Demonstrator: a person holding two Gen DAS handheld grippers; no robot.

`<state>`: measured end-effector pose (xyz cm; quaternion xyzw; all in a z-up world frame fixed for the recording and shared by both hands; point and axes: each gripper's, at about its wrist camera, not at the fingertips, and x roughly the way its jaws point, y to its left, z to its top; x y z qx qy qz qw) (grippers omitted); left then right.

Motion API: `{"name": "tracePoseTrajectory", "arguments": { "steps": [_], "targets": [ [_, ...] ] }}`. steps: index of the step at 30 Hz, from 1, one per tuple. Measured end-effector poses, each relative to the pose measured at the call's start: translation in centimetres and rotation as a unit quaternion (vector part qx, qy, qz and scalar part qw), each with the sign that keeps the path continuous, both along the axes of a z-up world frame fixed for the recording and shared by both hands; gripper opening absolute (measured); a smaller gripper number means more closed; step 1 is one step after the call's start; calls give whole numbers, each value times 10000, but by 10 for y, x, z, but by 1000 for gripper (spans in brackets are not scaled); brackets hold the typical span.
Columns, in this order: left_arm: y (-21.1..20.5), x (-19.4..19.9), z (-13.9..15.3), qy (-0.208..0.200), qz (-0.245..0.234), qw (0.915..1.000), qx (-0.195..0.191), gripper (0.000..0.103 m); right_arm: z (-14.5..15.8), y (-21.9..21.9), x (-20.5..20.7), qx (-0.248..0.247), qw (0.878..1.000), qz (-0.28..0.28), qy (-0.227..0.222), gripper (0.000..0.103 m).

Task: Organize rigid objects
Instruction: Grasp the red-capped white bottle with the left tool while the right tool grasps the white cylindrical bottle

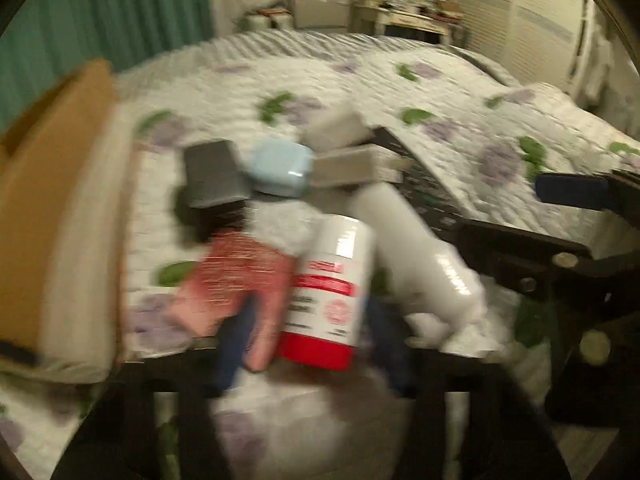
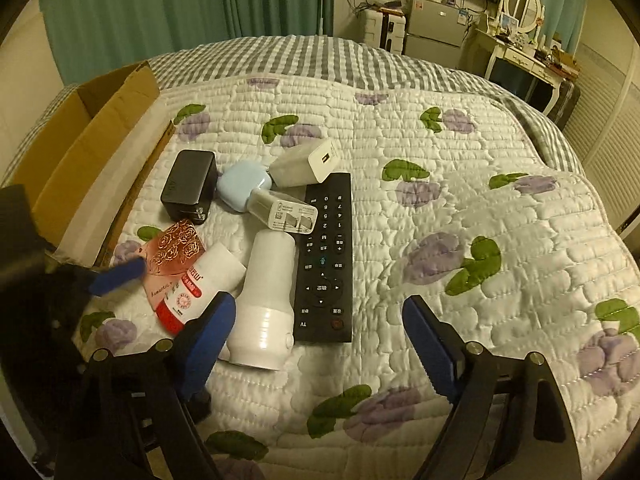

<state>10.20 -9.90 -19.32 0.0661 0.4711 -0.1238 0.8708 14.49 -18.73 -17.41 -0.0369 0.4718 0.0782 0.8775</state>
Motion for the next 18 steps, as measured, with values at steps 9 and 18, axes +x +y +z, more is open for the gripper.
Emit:
{"name": "tracePoseTrajectory", "arguments": {
  "steps": [9,18],
  "targets": [
    [16,-13,17,-167,56,9998,21,37,-3,6,3,-22,9999,78,129,86],
    [38,-23,28,-242,346,9990,155,37,-14,20,6,115,9985,309,440,83]
  ]
}}
